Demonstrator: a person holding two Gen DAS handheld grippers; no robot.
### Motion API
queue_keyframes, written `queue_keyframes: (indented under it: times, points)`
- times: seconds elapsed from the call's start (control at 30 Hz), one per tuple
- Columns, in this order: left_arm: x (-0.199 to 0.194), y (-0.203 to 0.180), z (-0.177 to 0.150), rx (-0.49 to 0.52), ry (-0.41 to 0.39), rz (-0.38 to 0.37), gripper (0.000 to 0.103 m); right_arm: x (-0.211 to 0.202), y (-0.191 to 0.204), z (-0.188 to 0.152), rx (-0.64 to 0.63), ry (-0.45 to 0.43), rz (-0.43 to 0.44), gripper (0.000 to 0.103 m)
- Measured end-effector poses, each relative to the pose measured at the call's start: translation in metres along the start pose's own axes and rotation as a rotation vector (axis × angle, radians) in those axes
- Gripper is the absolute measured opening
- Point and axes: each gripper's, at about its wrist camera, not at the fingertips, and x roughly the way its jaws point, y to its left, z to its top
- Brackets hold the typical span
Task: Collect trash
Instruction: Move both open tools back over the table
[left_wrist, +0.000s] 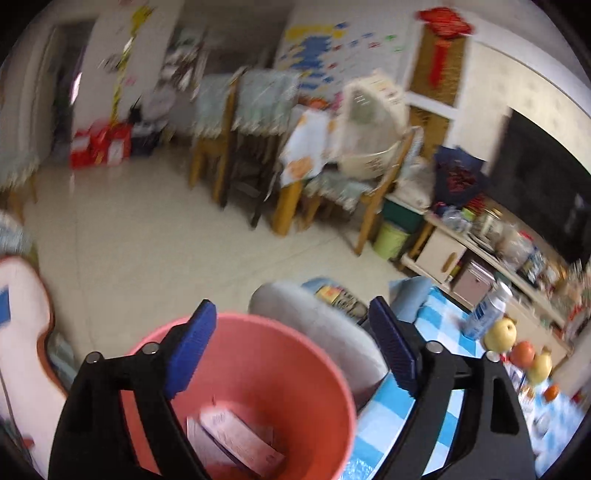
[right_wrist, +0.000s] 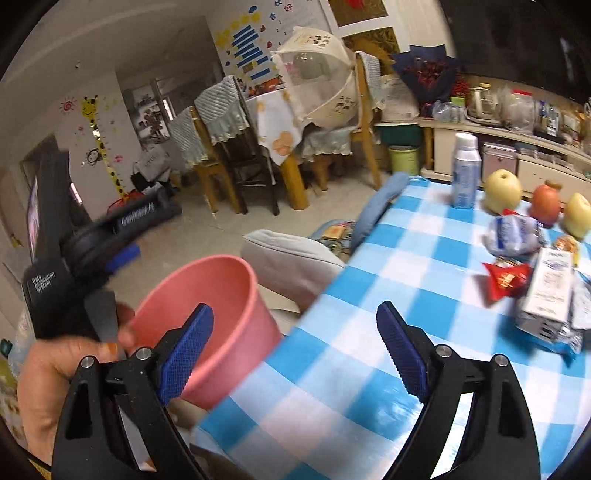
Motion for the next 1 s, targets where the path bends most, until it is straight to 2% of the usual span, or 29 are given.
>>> queue_keyframes:
  times: [0.1, 0.23, 0.37, 0.57, 0.8, 1.0]
  points:
    - [-0.006, -0.028, -0.004, 0.094, -0.046, -0.053, 0.086, -0.011, -0.016, -0.007, 0.006, 0.000, -0.025, 0.089]
    - [-0.005, -0.059, -0.011, 0.168, -0.042, -0.123, 0.087, -0.027, -0.035, -0.015, 0.006, -0.009, -0.064, 0.089]
    - [-0.012, -0.082, -0.019, 0.221, -0.047, -0.121, 0.086, -0.049, -0.054, -0.020, 0.024, -0.029, -0.083, 0.094]
    - [-0.017, -0.101, -0.029, 0.248, -0.026, -0.198, 0.087, -0.073, -0.072, -0.028, 0.043, -0.076, -0.104, 0.095]
    - [-0.017, -0.127, -0.050, 0.350, -0.016, -0.220, 0.086, -0.087, -0.090, -0.033, 0.051, -0.088, -0.121, 0.095]
    - [-0.022, -0.153, -0.064, 0.427, -0.008, -0.294, 0.086, -0.098, -0.107, -0.037, 0.065, -0.095, -0.128, 0.095]
